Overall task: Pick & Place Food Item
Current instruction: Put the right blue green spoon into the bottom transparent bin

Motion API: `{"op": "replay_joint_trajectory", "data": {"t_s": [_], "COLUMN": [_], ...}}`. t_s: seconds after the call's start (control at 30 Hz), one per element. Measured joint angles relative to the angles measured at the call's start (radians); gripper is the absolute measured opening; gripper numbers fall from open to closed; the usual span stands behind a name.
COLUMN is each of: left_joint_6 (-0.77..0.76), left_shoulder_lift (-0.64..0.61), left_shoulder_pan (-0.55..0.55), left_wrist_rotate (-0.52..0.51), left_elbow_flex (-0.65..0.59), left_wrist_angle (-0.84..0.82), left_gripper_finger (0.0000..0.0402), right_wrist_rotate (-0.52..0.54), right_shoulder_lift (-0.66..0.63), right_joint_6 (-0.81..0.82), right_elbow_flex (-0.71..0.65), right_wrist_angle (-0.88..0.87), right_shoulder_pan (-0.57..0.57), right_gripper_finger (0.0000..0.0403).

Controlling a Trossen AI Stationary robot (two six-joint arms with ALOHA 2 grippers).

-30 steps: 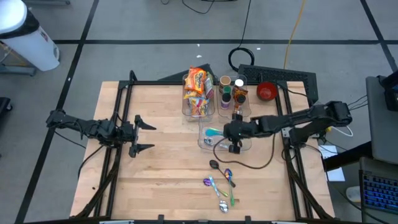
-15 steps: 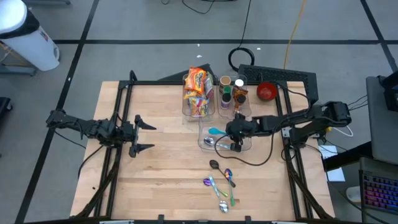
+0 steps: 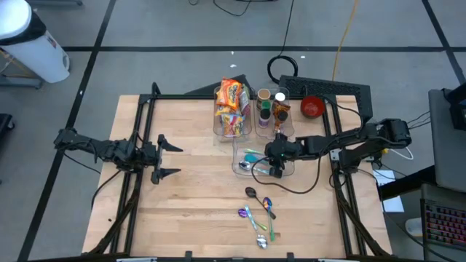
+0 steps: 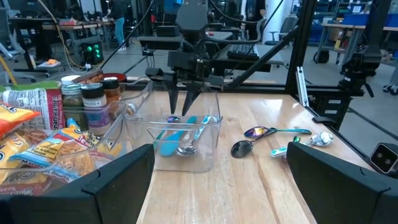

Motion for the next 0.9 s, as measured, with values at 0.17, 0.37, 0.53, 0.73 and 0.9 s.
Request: {"op": "replay_joint_trajectory", "data": {"t_s": [0.17,0.37,0.53,0.73,0.9], "left_joint_6": [0.000,0.000,0.000,0.000,0.000], "left_shoulder_lift": [0.000,0.000,0.000,0.000,0.000], "left_shoulder_pan": [0.000,0.000,0.000,0.000,0.000], "left_wrist_rotate": [0.000,0.000,0.000,0.000,0.000], "left_elbow_flex": [0.000,0.000,0.000,0.000,0.000], "left_wrist_angle": [0.000,0.002,0.003,0.006,0.008], "left_gripper_finger": [0.0374,0.0374,0.0374,0.0374,0.0374], "right_wrist_rotate": [0.001,0.001,0.000,0.131,0.294], "right_shoulder_lift": [-0.052,-0.174,-0.210,-0.128,0.041], "right_joint_6": [-0.005,0.012,0.031,-0.072,-0.084], "right_elbow_flex": [0.002,0.002,0.002,0.128,0.329], "right_wrist_angle": [0.014,0.116,0.309,0.393,0.181], "right_shoulder_pan": [0.026,0.141,0.358,0.673,0.823], "right_gripper_finger": [0.0139,0.0151,0.0151,0.0152,0.0181]}}
